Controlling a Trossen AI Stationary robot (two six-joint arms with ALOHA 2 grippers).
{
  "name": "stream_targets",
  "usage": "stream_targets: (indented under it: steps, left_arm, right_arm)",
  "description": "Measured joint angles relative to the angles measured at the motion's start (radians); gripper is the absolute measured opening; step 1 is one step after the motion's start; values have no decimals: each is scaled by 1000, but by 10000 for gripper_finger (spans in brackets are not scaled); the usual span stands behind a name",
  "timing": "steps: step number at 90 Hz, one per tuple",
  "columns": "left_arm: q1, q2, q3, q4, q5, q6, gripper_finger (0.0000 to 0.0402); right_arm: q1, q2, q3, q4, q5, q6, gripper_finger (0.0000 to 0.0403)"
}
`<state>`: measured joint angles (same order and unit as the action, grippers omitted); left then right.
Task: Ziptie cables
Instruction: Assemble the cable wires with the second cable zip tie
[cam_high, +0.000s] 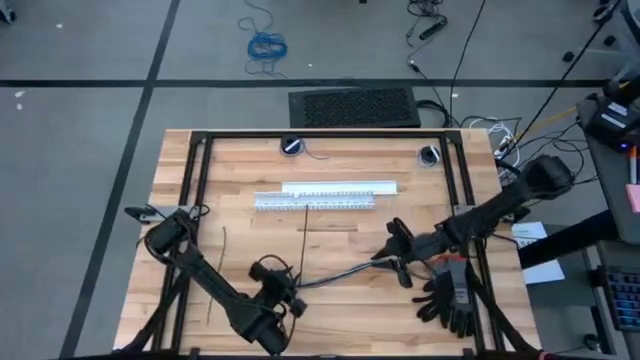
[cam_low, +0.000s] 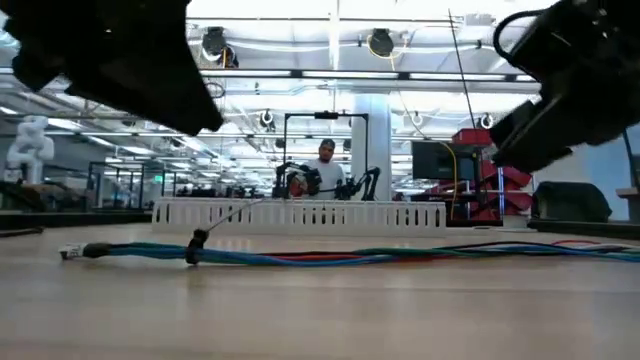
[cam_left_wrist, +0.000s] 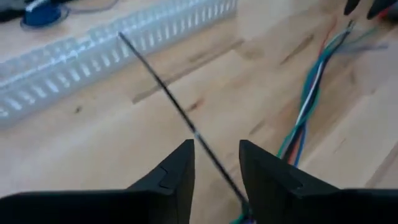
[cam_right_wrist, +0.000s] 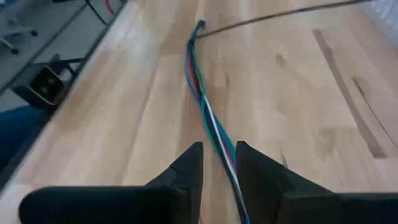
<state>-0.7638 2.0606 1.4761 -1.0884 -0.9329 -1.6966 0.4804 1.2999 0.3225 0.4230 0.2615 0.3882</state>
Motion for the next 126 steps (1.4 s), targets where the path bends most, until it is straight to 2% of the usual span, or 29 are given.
stream_targets:
  steps: [9,22,41,57,74,92,105,115,122,126]
  left_arm:
    - [-3,8,-3,1,78,-3,116]
    - [-3,11,-13,49,72,2,116]
    - [4,50,-13,39,98,2,115]
    - [13,130,-13,30,212,-6,115]
    - [18,170,-10,-84,233,-130,115]
    - [19,148,10,-197,268,-156,115]
    - [9,114,41,-300,266,-189,115]
    - [1,105,74,-496,262,-344,115]
    - [5,81,43,-466,271,-368,115]
    - [7,52,-4,-490,315,-412,115]
  right_arm:
    - [16,53,0,61,31,-7,65]
    - [18,123,2,151,81,-41,57]
    - [-37,226,12,143,185,-72,54]
    - [-83,313,11,134,174,-34,40]
    - [-57,374,13,221,122,57,21]
    - [-14,367,29,259,47,60,13]
    - [24,360,85,261,53,20,13]
    - [50,359,146,222,61,-29,13]
    - [64,359,187,190,62,-54,13]
    - [68,358,209,165,65,-58,13]
